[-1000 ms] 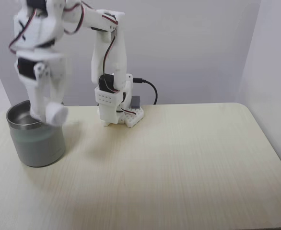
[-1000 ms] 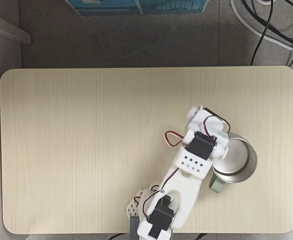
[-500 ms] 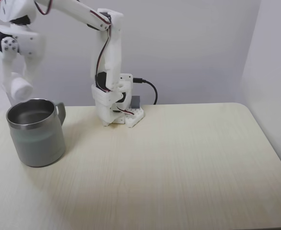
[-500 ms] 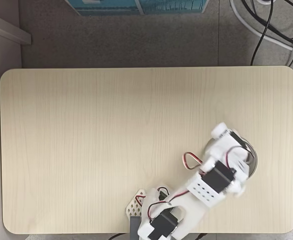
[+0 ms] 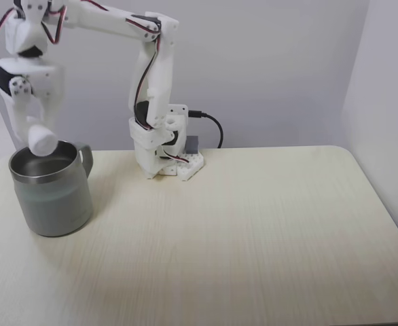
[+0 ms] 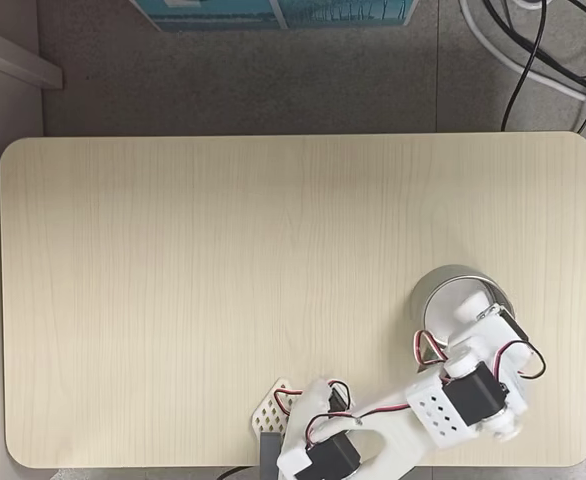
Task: Grasp a dressing and put it in the cup.
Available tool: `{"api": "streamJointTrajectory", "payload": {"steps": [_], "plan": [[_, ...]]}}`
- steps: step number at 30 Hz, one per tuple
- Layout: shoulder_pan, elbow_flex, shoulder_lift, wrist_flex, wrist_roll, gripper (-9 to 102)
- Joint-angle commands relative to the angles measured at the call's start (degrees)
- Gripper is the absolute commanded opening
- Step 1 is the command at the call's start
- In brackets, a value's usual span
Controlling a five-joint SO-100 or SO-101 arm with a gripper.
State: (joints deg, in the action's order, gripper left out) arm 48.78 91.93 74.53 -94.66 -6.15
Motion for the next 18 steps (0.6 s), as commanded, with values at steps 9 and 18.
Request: {"api": "streamJointTrajectory", "payload": {"steps": [9,18], "plan": [[1.1,-3.3,-3.2,2.9,1.8,15],[1.1,-9.1,-11.5,4.2,1.6,23]]}}
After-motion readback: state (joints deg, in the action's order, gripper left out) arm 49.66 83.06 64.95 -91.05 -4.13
